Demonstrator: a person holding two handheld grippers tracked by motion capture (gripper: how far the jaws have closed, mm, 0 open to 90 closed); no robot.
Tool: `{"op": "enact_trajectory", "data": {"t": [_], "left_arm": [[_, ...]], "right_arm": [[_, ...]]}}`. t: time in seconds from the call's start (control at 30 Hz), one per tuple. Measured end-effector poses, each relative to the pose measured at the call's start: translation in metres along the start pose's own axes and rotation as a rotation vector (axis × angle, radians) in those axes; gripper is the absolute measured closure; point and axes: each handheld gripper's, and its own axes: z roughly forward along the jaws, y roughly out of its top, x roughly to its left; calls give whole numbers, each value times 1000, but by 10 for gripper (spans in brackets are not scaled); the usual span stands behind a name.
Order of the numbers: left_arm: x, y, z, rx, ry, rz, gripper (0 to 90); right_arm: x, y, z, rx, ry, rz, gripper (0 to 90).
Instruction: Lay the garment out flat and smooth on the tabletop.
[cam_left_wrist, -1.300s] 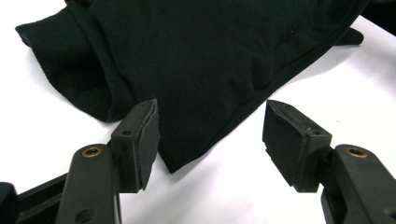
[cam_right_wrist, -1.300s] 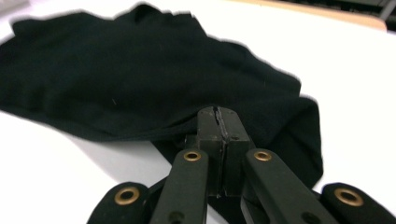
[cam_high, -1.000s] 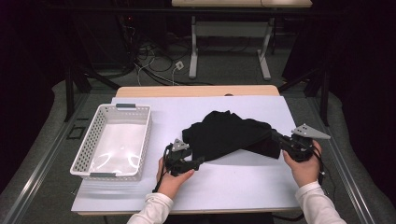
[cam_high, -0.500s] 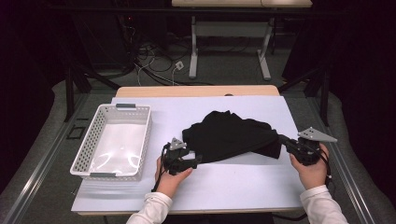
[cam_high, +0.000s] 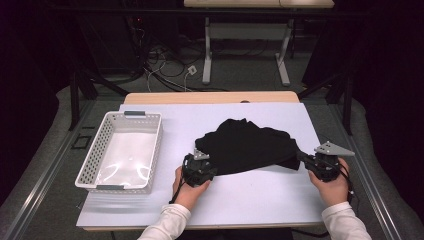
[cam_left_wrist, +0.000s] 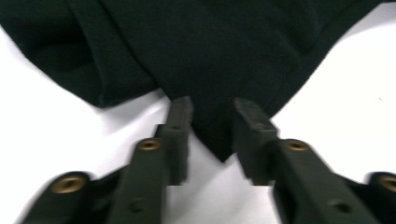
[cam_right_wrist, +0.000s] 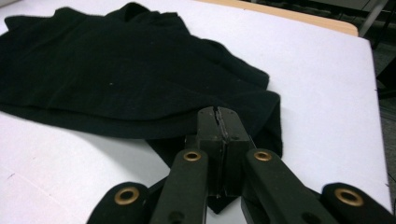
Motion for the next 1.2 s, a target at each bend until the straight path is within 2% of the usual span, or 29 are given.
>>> {"op": "enact_trajectory", "data": {"t": [0.1, 0.2, 0.3, 0.33, 0.43, 0.57, 0.7, 0.9, 1.2], "left_arm": [[0, 0, 1, 9, -33, -2, 838], [0, 1, -1, 7, -34, -1, 888], [3, 1, -9, -14, -43, -4, 892], [4, 2, -13, -25, -45, -15, 893], [8, 3, -29, -53, -41, -12, 893], [11, -2, -50, -76, -43, -24, 894], [11, -10, -69, -103, -47, -15, 894], [2, -16, -94, -148, -72, -3, 895], [-16, -31, -110, -166, -121, 11, 895]], "right_arm": [[4, 0, 2, 0, 5, -15, 894], [8, 0, 2, -5, 15, -21, 894], [11, 1, 1, -5, 27, -27, 894], [12, 1, 1, -8, 28, -29, 894], [15, 1, 0, -6, 42, -32, 894], [21, 2, -2, -4, 63, -51, 894], [25, 0, -6, 3, 76, -64, 894], [22, -7, -26, -9, 80, -50, 894], [22, -21, -62, -35, 102, -35, 894]]}}
